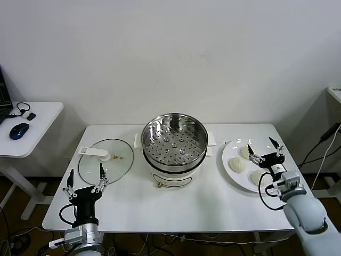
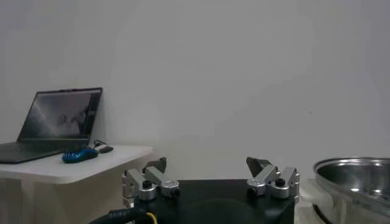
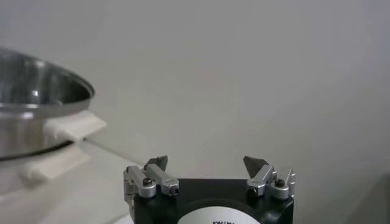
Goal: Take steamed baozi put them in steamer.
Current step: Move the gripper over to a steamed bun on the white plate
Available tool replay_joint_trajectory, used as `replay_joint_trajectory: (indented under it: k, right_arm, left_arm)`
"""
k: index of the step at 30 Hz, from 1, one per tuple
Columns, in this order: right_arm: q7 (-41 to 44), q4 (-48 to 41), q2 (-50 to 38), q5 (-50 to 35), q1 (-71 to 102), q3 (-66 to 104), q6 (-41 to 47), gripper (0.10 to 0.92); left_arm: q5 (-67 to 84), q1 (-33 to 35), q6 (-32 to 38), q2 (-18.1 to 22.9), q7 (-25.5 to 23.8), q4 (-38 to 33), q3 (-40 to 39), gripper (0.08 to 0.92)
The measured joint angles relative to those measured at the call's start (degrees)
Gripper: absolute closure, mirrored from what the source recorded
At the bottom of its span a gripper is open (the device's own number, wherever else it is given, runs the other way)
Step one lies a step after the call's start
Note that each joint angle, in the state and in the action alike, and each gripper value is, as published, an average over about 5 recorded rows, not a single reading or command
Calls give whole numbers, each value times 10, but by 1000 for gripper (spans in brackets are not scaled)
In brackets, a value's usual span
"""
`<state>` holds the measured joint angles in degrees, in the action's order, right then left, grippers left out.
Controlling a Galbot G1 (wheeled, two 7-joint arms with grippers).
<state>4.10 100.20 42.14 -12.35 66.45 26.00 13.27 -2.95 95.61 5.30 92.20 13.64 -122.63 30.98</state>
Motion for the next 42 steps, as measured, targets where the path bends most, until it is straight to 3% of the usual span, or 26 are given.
replay_joint_trajectory:
  k: [9, 18, 30, 42]
  right_arm:
    - [87, -59, -119, 6, -207, -200, 58, 203]
    - [217, -143, -160, 1, -494, -499, 66, 203]
    - [405, -282, -132, 1, -787, -832, -28, 203]
    - [527, -444, -40, 7, -872, -959, -131, 203]
  left_arm:
    - [8, 0, 4, 0, -3, 6, 2, 177]
    - [16, 2, 8, 0, -8, 7, 4, 177]
    - [24, 7, 14, 0, -12, 12, 3, 177]
    - [31, 13, 23, 0, -16, 15, 6, 177]
